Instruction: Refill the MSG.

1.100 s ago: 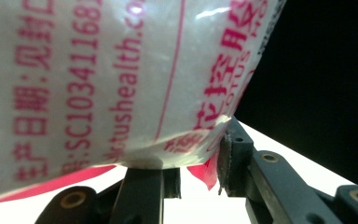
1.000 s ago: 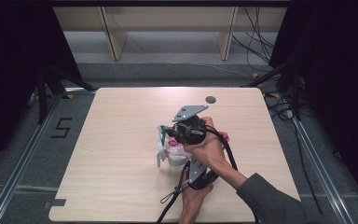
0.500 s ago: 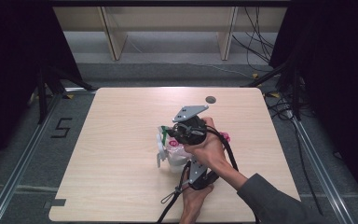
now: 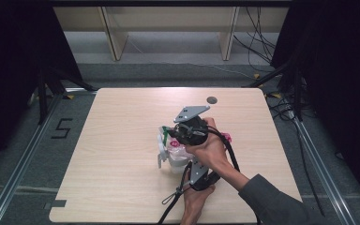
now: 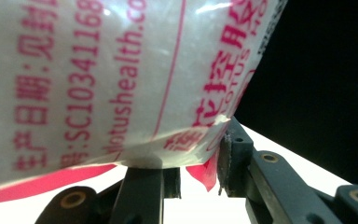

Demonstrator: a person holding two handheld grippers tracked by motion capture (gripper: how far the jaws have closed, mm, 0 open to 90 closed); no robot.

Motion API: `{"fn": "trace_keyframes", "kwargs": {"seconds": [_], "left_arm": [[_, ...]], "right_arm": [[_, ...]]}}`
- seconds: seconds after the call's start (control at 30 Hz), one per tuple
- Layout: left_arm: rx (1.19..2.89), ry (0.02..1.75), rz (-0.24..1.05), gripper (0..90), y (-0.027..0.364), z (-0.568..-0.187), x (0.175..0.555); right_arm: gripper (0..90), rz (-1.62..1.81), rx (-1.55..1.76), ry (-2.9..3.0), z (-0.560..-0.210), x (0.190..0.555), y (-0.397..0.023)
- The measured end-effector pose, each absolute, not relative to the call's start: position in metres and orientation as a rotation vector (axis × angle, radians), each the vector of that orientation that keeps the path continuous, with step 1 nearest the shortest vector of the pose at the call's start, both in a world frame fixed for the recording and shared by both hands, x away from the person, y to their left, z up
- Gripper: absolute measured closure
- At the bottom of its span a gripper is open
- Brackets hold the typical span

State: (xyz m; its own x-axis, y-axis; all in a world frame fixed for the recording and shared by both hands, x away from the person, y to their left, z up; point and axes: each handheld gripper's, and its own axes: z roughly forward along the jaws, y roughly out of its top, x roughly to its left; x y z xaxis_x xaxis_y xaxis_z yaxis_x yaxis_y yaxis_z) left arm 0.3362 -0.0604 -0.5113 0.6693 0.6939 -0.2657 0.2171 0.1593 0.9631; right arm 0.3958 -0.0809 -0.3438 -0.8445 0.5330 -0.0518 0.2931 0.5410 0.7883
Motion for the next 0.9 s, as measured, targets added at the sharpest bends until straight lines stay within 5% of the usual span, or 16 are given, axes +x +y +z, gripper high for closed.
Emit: {"fn": "trace_keyframes", "kwargs": {"seconds": [0.9], "left_arm": [[1.399, 0.818, 0.404, 72.9, -0.0583, -0.511, 0.3385]], "right_arm": [[90.0, 1.161, 0.665, 2.509, -0.3438, 0.3953, -0.0744]]}}
